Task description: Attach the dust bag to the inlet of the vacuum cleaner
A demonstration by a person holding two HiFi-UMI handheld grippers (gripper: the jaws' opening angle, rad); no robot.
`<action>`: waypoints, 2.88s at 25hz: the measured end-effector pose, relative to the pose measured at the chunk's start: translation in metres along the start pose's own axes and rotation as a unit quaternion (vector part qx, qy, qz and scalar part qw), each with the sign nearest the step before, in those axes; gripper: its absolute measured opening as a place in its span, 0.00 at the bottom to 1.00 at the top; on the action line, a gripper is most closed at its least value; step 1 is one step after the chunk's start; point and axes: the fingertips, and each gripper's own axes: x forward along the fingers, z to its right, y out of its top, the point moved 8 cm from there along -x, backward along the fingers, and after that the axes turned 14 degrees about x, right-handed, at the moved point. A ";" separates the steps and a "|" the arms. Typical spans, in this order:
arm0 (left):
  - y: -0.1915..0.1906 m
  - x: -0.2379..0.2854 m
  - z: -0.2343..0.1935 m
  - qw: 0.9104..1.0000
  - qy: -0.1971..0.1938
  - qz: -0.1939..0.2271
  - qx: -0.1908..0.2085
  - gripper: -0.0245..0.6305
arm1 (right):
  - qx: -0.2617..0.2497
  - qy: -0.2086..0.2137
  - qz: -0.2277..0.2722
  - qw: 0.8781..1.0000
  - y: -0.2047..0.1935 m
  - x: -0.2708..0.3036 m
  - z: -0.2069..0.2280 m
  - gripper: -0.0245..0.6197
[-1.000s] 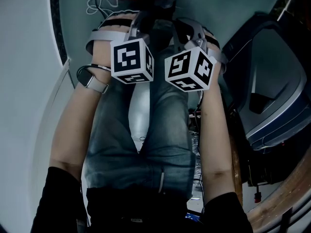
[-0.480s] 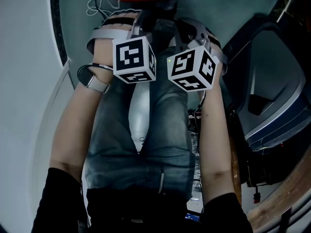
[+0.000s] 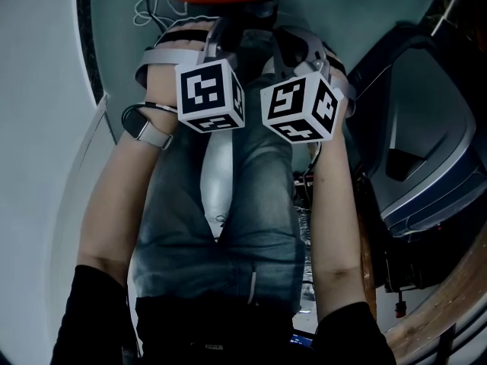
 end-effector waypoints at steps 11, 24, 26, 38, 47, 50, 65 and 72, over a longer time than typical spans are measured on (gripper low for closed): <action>-0.009 0.006 0.001 0.999 -0.002 0.015 -0.040 0.08 | -0.051 -0.007 -0.030 0.998 0.015 0.002 -0.002 0.10; -0.012 -0.005 -0.008 0.997 -0.007 0.012 -0.070 0.22 | -0.009 0.024 -0.023 0.999 0.013 -0.008 0.009 0.10; -0.013 -0.012 -0.013 0.996 -0.003 0.027 -0.086 0.24 | 0.006 0.023 -0.014 1.000 0.013 -0.015 0.012 0.11; -0.010 -0.080 -0.037 0.960 0.027 0.130 -0.245 0.24 | 0.130 0.001 0.079 0.988 0.027 -0.075 0.034 0.10; 0.005 -0.161 -0.048 0.940 0.074 0.189 -0.276 0.13 | 0.170 -0.020 0.173 0.970 0.055 -0.159 0.035 0.10; 0.014 -0.200 -0.051 0.937 0.090 0.201 -0.269 0.09 | 0.181 -0.015 0.195 0.964 0.062 -0.193 0.028 0.10; 0.076 -0.421 -0.040 0.894 0.201 0.260 -0.303 0.06 | 0.143 -0.029 0.293 0.945 0.110 -0.398 -0.015 0.10; 0.107 -0.509 -0.037 0.889 0.232 0.265 -0.294 0.06 | 0.154 -0.035 0.333 0.930 0.134 -0.490 -0.027 0.10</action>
